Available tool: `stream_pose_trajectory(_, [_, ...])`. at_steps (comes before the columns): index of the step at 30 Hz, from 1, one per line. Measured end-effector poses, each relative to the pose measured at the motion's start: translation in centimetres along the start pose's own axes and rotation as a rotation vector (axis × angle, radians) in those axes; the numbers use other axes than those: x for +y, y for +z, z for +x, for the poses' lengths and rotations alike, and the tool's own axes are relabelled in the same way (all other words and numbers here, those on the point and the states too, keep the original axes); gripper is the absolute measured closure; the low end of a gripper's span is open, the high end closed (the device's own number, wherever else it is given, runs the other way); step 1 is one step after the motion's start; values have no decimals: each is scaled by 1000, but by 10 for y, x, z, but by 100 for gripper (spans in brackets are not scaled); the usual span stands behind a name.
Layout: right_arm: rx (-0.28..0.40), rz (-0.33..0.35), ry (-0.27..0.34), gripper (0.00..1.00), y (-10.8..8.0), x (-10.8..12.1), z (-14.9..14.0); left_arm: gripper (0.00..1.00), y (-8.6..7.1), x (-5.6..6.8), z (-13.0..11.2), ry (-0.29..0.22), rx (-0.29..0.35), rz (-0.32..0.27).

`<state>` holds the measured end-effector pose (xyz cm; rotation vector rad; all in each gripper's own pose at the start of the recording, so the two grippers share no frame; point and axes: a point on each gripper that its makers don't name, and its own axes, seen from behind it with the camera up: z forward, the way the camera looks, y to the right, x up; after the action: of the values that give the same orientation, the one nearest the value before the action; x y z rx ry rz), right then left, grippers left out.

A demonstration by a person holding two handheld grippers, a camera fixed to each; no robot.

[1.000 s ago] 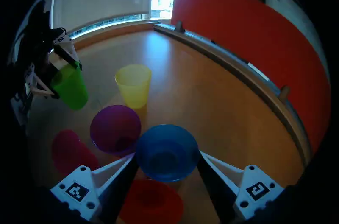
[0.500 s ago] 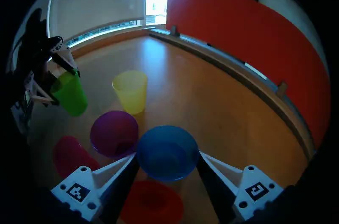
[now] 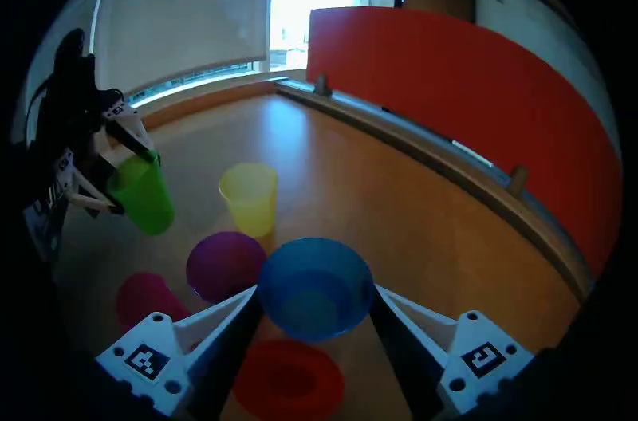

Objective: Pour water

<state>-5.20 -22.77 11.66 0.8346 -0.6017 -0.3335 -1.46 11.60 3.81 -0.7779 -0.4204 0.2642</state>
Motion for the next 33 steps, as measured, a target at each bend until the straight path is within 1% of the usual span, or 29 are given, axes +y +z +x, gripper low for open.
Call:
stream_pose_trajectory(5, [50,-11,13,9,-13,0,12,12,-2,-1,8,-5,18,8])
stream_pose_trajectory(11, [110,-29,20,9,-31,0,27,12,-5,1,22,-11,48,14])
stream_pose_trajectory(20, [194,-43,30,9,-58,-6,49,12,-10,7,44,-23,101,20])
stream_pose_trajectory(29, [242,-65,30,9,-84,-8,58,12,-19,12,62,-29,150,26])
stream_pose_trajectory(33, [258,-67,26,9,-93,-12,59,12,-23,15,69,-29,170,27])
